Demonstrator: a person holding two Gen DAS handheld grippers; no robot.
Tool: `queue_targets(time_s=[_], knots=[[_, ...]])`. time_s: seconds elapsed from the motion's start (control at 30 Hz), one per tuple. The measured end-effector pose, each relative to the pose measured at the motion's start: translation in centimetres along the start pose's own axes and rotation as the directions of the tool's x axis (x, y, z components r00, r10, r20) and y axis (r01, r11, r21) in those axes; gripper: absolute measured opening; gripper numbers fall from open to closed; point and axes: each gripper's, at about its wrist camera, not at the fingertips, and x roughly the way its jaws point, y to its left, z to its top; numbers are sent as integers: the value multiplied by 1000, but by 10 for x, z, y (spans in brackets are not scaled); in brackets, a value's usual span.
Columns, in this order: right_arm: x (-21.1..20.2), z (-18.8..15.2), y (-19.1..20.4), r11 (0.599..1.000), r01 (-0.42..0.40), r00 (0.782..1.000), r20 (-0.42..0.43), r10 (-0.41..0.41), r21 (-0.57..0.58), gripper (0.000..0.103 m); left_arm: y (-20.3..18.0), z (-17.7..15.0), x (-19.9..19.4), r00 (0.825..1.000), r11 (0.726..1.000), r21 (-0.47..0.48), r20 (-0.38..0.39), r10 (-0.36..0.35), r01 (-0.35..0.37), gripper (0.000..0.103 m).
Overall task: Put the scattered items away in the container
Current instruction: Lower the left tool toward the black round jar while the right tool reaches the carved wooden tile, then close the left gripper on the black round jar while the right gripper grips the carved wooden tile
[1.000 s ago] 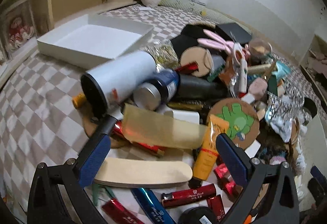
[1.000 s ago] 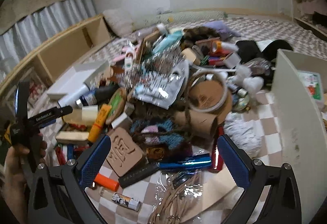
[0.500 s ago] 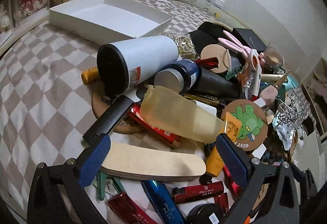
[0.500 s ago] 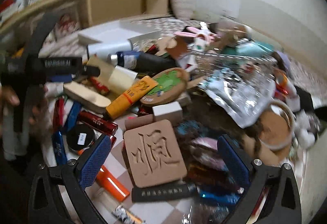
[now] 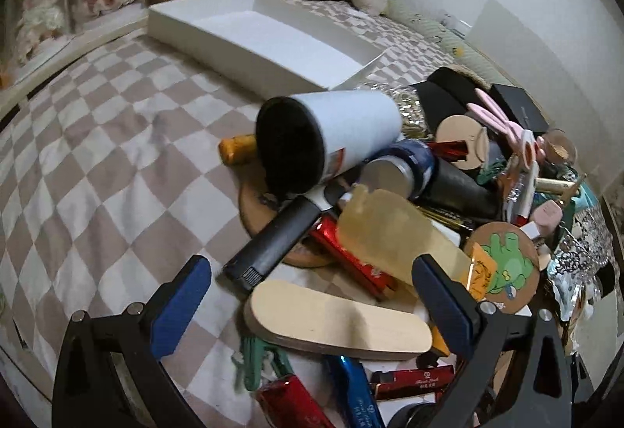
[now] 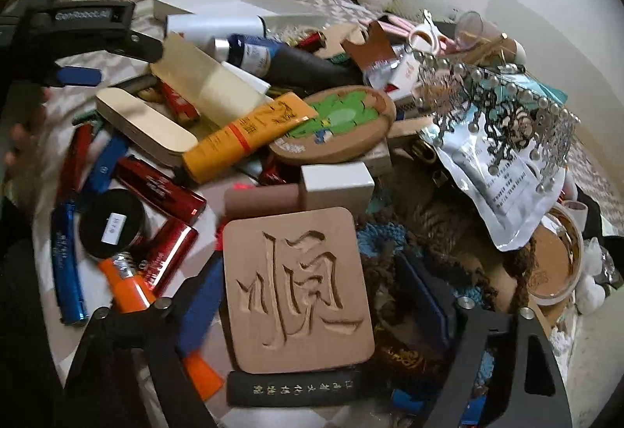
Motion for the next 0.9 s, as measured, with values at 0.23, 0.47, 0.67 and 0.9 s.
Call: queue_targets(time_s=[0.23,0.47,0.67,0.9], knots=[[-5,0,-13,995,-30,1000,2,30,92,69,-1,-5,-15,998,999,4,31,-51,50,103],[-18,-3,-38,950,-155,988,56,145,273,68,-32,-32,-44,991,981,145,26,-132,126,103],[-34,-13,-59,884,-241,970,128,206,401,68,-64,-54,-53,993,939,323,-49,-109,119,88],[-47,-16,-72,837,-291,955,185,230,464,68,-91,-63,-62,983,796,585,-170,-68,157,72]])
